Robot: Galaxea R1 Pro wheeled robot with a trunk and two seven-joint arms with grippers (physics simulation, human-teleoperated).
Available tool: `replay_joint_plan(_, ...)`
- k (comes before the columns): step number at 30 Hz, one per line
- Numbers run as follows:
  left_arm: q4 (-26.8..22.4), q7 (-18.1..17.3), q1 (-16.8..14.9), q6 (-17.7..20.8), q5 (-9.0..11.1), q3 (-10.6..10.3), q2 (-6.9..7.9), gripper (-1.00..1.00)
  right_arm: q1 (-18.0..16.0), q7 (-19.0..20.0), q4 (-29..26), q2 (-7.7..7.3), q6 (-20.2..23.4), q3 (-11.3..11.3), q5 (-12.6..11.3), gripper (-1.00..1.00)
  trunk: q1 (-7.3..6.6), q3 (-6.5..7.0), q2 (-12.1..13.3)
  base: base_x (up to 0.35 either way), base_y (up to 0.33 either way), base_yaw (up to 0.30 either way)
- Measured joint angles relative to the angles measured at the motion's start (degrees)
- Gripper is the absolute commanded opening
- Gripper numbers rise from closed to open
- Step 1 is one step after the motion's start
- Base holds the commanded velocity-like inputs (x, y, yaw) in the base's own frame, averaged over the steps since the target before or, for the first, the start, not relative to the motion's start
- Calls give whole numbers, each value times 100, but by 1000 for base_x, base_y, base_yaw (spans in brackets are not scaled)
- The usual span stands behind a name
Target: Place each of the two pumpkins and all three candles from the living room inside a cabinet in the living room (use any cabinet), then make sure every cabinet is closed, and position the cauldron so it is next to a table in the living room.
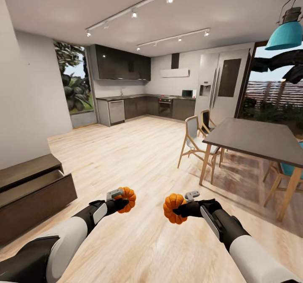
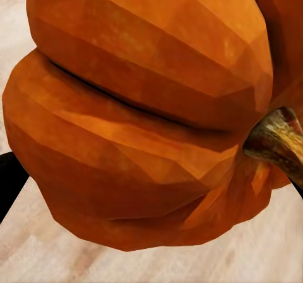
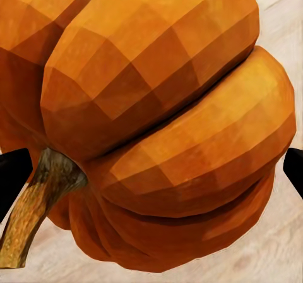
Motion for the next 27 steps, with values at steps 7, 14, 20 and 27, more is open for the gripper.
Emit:
replay_joint_plan(7,1,1,0,0,-1,3,0,-100,0,0,0,0,0,2,0,-100,0,46,0,1,0,202)
replay_joint_plan(14,32,0,1,0,-5,-5,0,-100,1,1,1,0,0,2,2,-100,0,88,0,7,0,223)
replay_joint_plan(20,49,2,1,0,-7,-5,0,-100,1,1,2,0,-1,8,5,-100,-2,119,0,151,0,236)
replay_joint_plan(27,52,2,2,-1,-13,-9,1,-100,1,1,3,0,0,22,9,-100,-3,144,0,314,0,260)
